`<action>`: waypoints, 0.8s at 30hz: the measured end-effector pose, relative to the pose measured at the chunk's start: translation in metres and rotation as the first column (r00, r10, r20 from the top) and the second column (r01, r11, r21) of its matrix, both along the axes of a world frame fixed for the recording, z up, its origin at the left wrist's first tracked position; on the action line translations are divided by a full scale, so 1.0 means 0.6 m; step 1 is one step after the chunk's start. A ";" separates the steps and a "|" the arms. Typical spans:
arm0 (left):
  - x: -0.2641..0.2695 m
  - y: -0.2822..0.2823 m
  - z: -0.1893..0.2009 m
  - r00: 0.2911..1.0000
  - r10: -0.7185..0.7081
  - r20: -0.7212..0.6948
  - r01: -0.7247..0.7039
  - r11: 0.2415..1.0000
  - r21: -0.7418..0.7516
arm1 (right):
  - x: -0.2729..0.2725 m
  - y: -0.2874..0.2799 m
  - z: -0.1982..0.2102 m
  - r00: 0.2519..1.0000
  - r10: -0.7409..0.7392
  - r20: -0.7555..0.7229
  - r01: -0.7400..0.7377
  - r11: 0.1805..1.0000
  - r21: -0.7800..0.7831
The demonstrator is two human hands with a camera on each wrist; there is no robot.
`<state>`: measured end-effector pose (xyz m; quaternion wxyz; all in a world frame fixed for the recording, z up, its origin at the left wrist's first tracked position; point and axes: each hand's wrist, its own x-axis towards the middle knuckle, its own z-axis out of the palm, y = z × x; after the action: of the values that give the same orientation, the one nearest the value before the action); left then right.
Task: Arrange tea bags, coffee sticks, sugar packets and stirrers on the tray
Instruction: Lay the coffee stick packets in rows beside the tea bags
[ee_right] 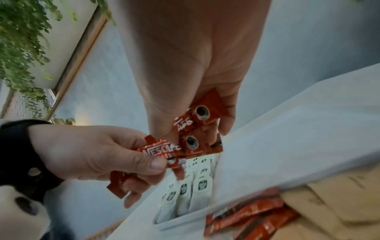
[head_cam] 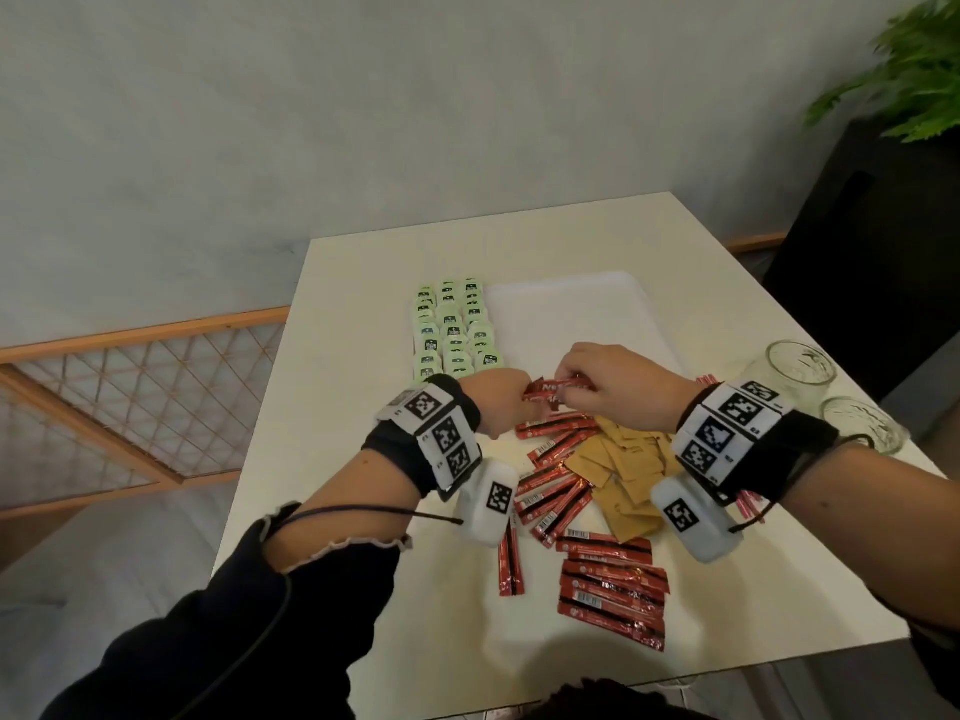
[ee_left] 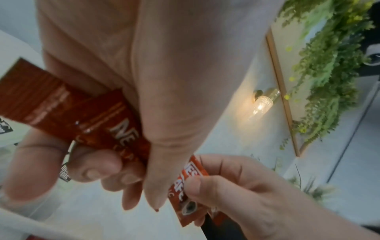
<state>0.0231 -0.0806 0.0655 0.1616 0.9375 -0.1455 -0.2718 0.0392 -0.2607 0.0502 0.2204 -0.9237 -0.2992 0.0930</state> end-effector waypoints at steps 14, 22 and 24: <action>0.041 0.009 0.018 0.861 0.507 -0.036 -0.415 0.661 -0.625 | 0.055 0.000 0.017 0.949 -0.213 -0.232 0.285 0.893 0.349; 0.082 -0.003 0.020 0.808 0.576 0.124 -0.311 0.596 -0.741 | 0.086 0.052 0.049 0.930 -0.163 -0.329 0.312 0.825 0.472; 0.093 0.000 0.020 0.779 0.615 0.122 -0.333 0.570 -0.751 | 0.096 0.059 0.050 0.931 -0.142 -0.338 0.300 0.825 0.480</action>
<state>0.0791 -0.0803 0.0778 0.5377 0.8422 -0.0016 0.0404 0.0966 -0.2253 0.0804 0.5136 -0.8336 -0.1678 0.1146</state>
